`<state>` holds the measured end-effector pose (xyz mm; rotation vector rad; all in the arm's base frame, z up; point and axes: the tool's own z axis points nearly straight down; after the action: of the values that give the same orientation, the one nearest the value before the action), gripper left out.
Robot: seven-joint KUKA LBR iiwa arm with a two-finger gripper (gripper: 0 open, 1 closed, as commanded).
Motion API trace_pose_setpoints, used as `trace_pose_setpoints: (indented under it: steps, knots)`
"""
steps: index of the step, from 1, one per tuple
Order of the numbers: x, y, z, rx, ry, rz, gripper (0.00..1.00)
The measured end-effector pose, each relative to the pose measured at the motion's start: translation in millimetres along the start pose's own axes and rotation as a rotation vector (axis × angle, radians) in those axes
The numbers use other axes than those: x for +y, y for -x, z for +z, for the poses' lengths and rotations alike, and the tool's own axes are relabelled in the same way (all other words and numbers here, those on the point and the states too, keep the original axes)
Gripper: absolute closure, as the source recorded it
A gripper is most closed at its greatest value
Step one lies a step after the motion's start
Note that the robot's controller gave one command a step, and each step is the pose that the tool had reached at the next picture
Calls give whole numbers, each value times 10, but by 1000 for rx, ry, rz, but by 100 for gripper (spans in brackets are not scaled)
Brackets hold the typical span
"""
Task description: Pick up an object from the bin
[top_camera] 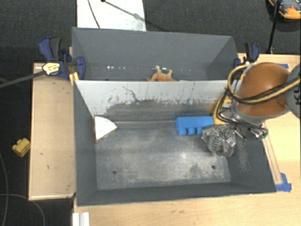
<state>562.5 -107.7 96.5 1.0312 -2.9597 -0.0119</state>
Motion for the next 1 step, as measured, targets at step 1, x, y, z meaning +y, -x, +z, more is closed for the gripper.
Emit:
trace_pose_setpoints:
  steps: [1]
  knots:
    - [-18, 5, -5, -5, -6, 3, 0]
